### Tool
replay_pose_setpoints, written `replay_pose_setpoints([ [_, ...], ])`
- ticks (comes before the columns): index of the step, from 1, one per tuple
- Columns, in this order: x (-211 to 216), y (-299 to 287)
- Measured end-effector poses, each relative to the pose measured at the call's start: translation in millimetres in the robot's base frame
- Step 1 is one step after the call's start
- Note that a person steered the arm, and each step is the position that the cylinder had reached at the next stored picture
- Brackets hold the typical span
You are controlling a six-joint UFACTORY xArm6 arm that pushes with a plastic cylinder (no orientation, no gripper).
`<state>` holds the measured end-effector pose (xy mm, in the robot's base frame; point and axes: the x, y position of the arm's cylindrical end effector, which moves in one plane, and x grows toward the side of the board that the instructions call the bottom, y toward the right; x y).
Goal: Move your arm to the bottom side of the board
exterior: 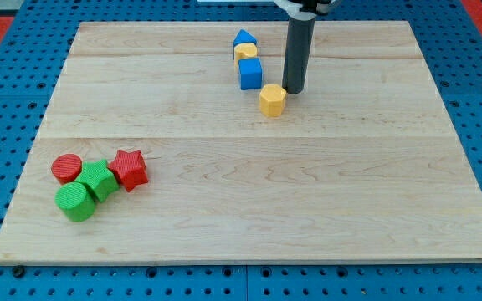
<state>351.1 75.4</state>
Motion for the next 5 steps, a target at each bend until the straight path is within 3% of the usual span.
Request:
replay_pose_setpoints([
  [4,35.8,14.6],
  [5,36.3,-17.8],
])
